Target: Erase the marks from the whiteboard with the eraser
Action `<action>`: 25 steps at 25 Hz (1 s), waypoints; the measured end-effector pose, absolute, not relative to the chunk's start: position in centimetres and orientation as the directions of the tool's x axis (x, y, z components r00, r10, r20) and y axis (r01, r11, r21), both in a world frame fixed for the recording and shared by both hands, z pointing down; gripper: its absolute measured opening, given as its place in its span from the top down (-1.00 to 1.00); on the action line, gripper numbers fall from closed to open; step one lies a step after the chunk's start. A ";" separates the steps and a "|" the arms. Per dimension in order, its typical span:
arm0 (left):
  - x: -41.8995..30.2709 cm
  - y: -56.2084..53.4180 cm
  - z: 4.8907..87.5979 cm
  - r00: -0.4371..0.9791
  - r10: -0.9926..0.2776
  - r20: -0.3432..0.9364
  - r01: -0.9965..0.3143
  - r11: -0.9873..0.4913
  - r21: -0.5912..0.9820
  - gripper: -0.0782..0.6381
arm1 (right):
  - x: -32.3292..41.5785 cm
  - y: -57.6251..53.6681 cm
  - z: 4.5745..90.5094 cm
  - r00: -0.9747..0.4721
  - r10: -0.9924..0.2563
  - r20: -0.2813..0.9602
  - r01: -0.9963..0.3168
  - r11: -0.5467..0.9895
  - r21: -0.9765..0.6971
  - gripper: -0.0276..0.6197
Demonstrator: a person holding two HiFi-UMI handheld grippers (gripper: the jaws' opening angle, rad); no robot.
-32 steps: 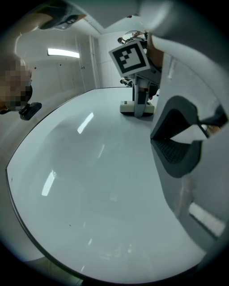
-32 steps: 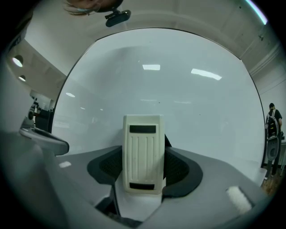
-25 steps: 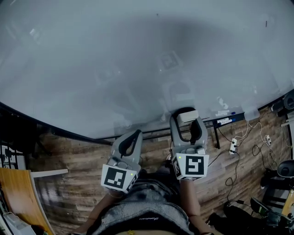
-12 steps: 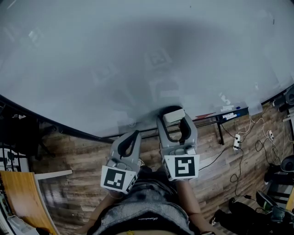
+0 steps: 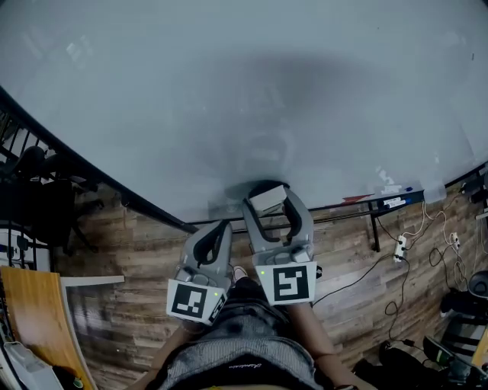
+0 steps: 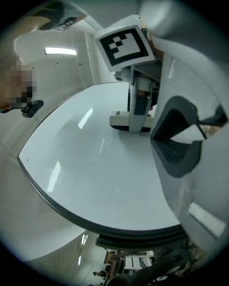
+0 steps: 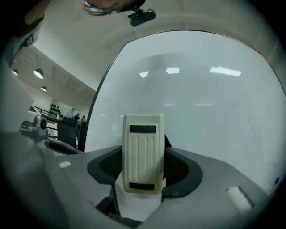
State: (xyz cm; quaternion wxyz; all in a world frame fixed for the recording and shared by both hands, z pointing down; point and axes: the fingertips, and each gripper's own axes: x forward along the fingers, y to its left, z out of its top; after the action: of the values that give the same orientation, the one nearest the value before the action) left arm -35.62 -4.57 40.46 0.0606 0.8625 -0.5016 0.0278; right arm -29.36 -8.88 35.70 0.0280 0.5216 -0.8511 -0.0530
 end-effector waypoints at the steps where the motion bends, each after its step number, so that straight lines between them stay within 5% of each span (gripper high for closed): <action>1: -36.1 -4.3 40.4 0.484 -0.868 0.106 -0.875 -0.479 0.075 0.77 | -30.1 -8.7 35.6 -0.471 -0.882 -0.006 -0.876 0.466 0.123 0.11; 25: -47.6 1.1 39.6 0.102 -0.992 0.080 -0.992 -0.095 0.086 0.77 | -43.8 -5.5 34.4 -0.783 -0.623 -0.011 -0.616 0.771 0.159 0.11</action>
State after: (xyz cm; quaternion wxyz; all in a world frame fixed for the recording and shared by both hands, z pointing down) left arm -47.59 1.15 39.56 0.0590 0.7398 -0.6703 0.0006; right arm -43.81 -5.49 34.42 0.0209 0.3291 -0.9409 -0.0772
